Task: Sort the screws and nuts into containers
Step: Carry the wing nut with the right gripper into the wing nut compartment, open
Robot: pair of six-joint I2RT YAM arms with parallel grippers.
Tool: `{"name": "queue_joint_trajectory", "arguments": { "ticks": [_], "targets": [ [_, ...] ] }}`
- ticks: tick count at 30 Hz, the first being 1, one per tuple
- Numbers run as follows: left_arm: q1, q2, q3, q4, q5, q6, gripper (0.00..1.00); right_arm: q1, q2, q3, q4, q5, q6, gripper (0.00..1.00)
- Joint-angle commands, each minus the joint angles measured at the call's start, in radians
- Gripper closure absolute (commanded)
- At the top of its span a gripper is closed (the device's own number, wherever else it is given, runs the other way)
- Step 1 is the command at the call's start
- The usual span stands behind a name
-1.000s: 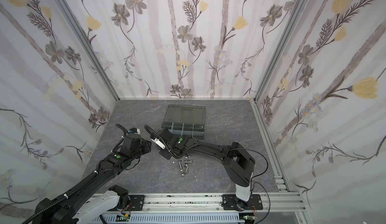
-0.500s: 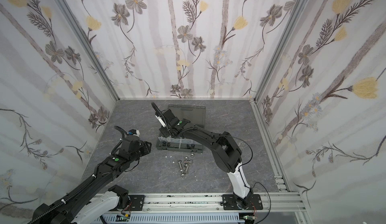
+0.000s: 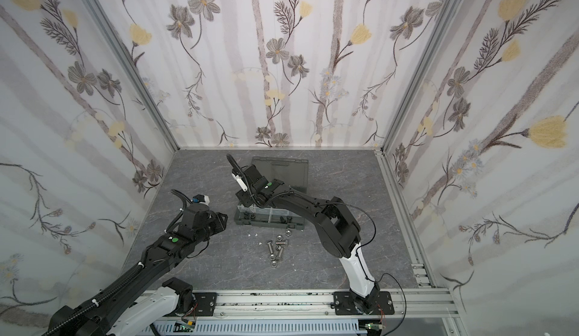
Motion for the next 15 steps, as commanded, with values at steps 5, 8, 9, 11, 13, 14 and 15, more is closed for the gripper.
{"name": "queue_joint_trajectory", "arguments": {
  "ticks": [5,8,9,11,13,14,15],
  "targets": [
    [0.002,-0.006,-0.004,0.021,-0.002,-0.010,0.64,-0.002,0.000,0.011,0.038,-0.011,0.005,0.42],
    [0.002,-0.006,-0.005,0.022,-0.001,-0.010,0.64,-0.002,-0.004,0.011,0.040,-0.012,0.009,0.42],
    [0.002,-0.006,-0.006,0.021,-0.001,-0.010,0.63,-0.001,-0.008,0.011,0.039,-0.012,0.011,0.42],
    [0.002,-0.007,-0.005,0.021,0.001,-0.010,0.63,-0.002,-0.010,0.011,0.041,-0.015,0.013,0.42],
    [0.002,-0.008,-0.005,0.021,0.001,-0.010,0.63,-0.001,-0.016,0.009,0.041,-0.015,0.017,0.41],
    [0.002,-0.009,-0.005,0.022,0.001,-0.011,0.63,-0.002,-0.020,0.009,0.041,-0.017,0.019,0.41],
    [0.002,-0.010,-0.004,0.021,0.001,-0.011,0.63,-0.002,-0.022,0.007,0.041,-0.018,0.021,0.41]
  ]
}}
